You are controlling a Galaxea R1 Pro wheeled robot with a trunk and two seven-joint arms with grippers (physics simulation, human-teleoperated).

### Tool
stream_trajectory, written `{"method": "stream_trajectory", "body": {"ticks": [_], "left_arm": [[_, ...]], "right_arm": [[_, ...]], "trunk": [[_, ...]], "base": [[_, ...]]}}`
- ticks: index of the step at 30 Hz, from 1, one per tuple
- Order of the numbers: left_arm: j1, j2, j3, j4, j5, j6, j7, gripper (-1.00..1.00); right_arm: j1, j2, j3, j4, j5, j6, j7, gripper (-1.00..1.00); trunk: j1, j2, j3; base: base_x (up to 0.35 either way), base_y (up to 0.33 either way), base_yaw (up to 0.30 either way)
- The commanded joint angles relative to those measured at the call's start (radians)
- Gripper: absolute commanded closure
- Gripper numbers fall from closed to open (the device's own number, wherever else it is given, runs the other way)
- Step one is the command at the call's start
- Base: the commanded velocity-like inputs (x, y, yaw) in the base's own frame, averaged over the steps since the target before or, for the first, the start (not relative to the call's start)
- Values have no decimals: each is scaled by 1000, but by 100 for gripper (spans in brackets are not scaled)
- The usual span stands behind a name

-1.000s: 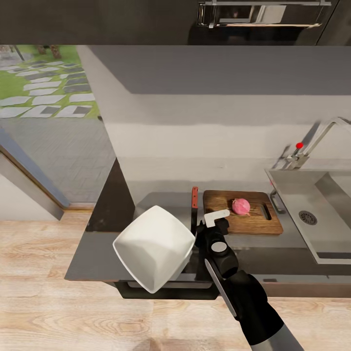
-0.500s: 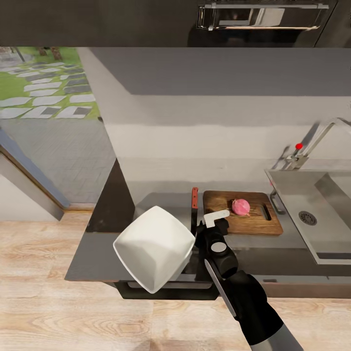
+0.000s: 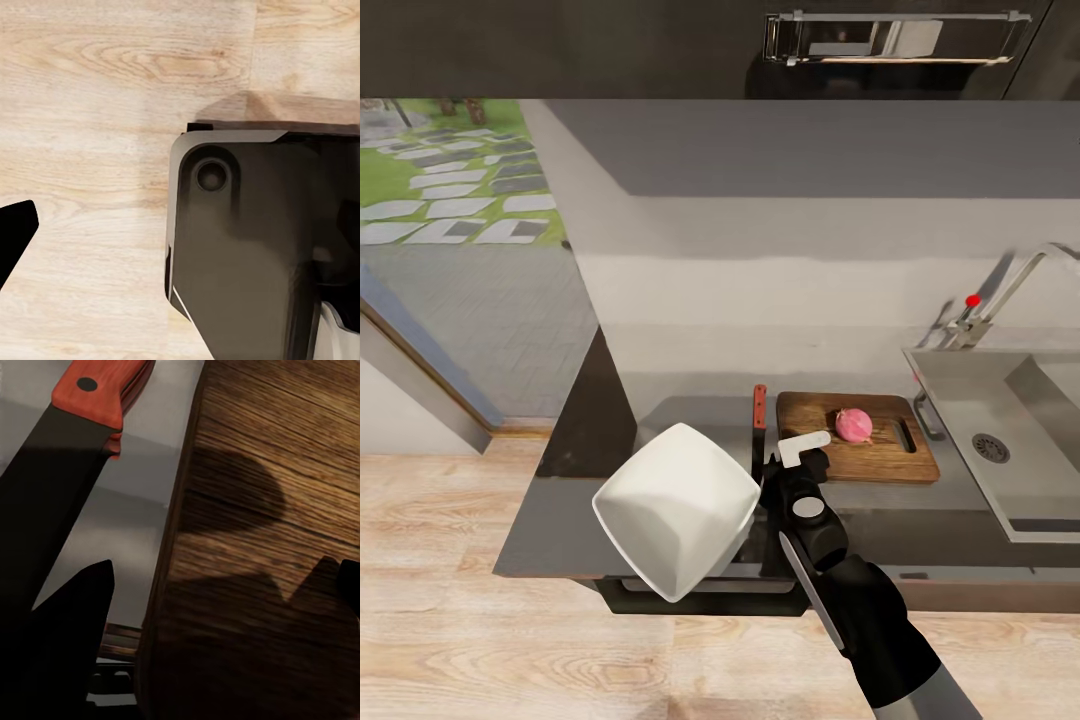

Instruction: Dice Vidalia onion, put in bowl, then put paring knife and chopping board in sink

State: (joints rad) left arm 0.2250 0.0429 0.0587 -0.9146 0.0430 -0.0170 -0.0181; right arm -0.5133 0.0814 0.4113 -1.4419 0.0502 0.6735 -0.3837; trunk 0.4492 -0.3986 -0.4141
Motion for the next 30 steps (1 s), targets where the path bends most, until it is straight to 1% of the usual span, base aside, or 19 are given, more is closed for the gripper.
{"method": "stream_trajectory", "body": {"ticks": [1, 9, 21, 30], "left_arm": [[0, 0, 1, -1, 5, -1, -2, -100], [0, 0, 0, -1, 5, -1, -2, -100], [0, 0, 0, -1, 5, -1, -2, -100], [0, 0, 1, -1, 5, -1, -2, -100]], "right_arm": [[-1, 0, 1, 5, -7, 12, 0, -100], [-1, 0, 1, 5, -7, 12, 0, -100], [-1, 0, 1, 5, -7, 12, 0, -100], [-1, 0, 1, 5, -7, 12, 0, -100]], "trunk": [[1, -1, -2], [1, -1, 0], [1, -1, 11], [1, -1, 13]], "base": [[0, 0, 0], [0, 0, 0], [1, 1, 0], [150, 123, 0]]}}
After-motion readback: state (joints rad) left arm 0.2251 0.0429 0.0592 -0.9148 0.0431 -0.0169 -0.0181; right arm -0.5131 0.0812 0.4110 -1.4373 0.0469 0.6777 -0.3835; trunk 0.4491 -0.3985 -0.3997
